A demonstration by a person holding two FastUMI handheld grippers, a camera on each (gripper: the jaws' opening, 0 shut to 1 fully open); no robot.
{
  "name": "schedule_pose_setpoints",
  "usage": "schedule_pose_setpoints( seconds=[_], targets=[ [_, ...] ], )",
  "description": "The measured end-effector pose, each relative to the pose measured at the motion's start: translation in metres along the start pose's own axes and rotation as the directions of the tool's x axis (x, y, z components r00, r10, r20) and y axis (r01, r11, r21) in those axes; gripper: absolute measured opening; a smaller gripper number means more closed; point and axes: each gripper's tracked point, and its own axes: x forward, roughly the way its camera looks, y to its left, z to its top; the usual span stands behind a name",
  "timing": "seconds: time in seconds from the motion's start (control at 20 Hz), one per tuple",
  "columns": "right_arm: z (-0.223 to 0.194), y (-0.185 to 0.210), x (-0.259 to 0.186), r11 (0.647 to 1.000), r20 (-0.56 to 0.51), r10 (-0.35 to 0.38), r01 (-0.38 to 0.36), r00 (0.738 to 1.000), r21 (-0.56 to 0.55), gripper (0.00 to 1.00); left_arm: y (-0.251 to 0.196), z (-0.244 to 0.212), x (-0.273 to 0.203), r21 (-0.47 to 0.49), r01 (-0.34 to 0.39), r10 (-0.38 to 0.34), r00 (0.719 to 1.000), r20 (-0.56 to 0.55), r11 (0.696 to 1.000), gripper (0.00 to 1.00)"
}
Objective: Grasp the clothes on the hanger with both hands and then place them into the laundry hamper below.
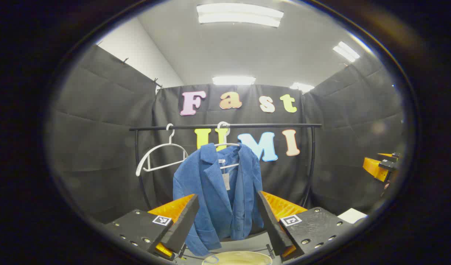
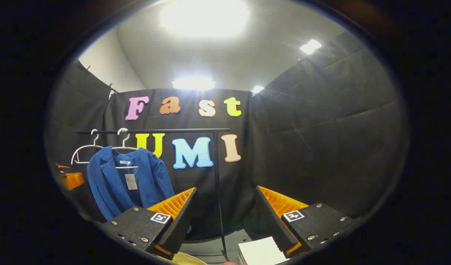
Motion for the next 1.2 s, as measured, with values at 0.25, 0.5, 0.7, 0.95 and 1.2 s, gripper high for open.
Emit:
schedule_pose_setpoints(
  seconds=[0.25,0.5,0.7,0.95,1.2],
  targets=[
    [0.0,0.017,-0.01,0.998,-0.012,0.053,-0.053,0.999,-0.023,0.95,0.003,-0.016,-0.007,-0.039,-0.001,0.001,1.0,-0.022,0.999,0.93],
    [0.001,0.039,-0.009,0.994,-0.026,0.102,-0.103,0.994,-0.04,0.92,0.025,-0.015,-0.02,-0.062,-0.035,0.034,0.999,-0.012,0.997,0.92],
    [-0.003,0.06,-0.01,0.99,-0.045,0.136,-0.138,0.99,-0.038,0.92,0.041,-0.017,-0.019,-0.06,-0.062,0.061,0.998,-0.009,0.996,0.92],
    [-0.003,0.097,0.01,0.985,-0.094,0.17,-0.171,0.981,-0.004,0.95,0.075,-0.014,-0.021,0.023,-0.132,0.133,0.991,-0.031,0.991,0.92],
    [0.0,0.14,0.035,0.968,-0.114,0.251,-0.25,0.961,0.023,0.95,0.092,-0.011,-0.029,-0.04,-0.148,0.146,0.989,-0.037,0.988,0.92]
  ],
)
